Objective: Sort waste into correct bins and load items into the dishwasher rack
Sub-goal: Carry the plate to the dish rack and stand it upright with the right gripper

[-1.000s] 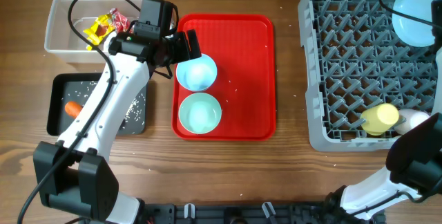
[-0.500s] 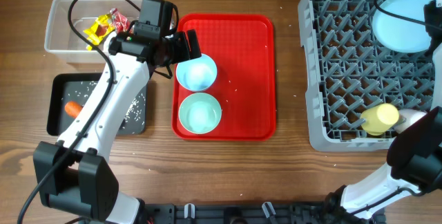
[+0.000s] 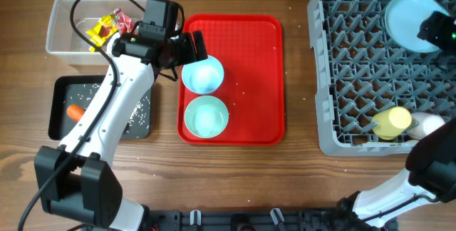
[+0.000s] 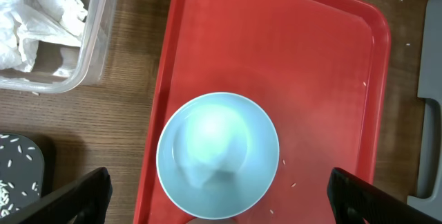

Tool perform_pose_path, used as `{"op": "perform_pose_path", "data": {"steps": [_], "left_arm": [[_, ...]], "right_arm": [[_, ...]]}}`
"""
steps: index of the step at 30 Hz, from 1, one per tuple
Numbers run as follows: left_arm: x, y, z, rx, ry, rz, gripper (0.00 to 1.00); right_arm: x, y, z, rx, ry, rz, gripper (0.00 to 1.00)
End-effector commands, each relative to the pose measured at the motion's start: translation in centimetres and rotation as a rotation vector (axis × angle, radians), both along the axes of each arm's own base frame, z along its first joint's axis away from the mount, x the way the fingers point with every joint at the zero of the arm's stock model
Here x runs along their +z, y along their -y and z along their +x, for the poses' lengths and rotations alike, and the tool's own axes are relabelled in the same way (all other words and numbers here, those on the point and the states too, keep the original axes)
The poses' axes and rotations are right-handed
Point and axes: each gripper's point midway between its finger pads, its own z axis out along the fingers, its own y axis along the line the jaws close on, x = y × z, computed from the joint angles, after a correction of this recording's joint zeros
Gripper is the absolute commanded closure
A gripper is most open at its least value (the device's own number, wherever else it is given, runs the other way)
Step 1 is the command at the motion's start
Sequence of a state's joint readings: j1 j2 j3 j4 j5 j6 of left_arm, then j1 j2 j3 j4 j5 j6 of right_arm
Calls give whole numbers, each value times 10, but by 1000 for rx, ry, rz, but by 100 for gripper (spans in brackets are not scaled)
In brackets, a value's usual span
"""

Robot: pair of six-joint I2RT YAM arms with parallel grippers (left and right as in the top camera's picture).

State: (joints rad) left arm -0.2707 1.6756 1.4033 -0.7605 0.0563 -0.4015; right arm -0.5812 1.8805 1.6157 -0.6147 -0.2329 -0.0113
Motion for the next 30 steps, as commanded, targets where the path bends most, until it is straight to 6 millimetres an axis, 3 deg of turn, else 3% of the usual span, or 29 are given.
{"op": "perform_pose_path", "data": {"steps": [1,4,6,9,13,14,17,20,22,26,30], "left_arm": [[-1,-5,2,9,2,13,0],[-1,-5,2,9,2,13,0],[-1,-5,2,9,2,13,0],[-1,-5,2,9,2,13,0],[-1,-5,2,9,2,13,0],[-1,-5,2,8,2,14,0],[-1,-5,2,9,2,13,0],[-1,-5,2,9,2,14,0],[-1,-5,2,9,2,13,0],[-1,-5,2,9,2,14,0],[-1,-5,2,9,2,13,0]], "right_arm": [[-12,5,-8,-115,22,187,39],[-43,22,-24,-268,-38,308,49],[-72,26,-31,-326,-92,373,49],[-96,29,-32,-341,-127,398,50],[-97,34,-24,-347,-95,400,55],[-95,33,-21,-333,-79,408,60],[-87,29,-10,-292,-28,434,92],[-68,22,2,-227,48,463,96],[-44,22,4,-201,96,428,96],[38,37,-9,-182,202,165,96],[121,63,-48,-286,244,-189,96]]}}
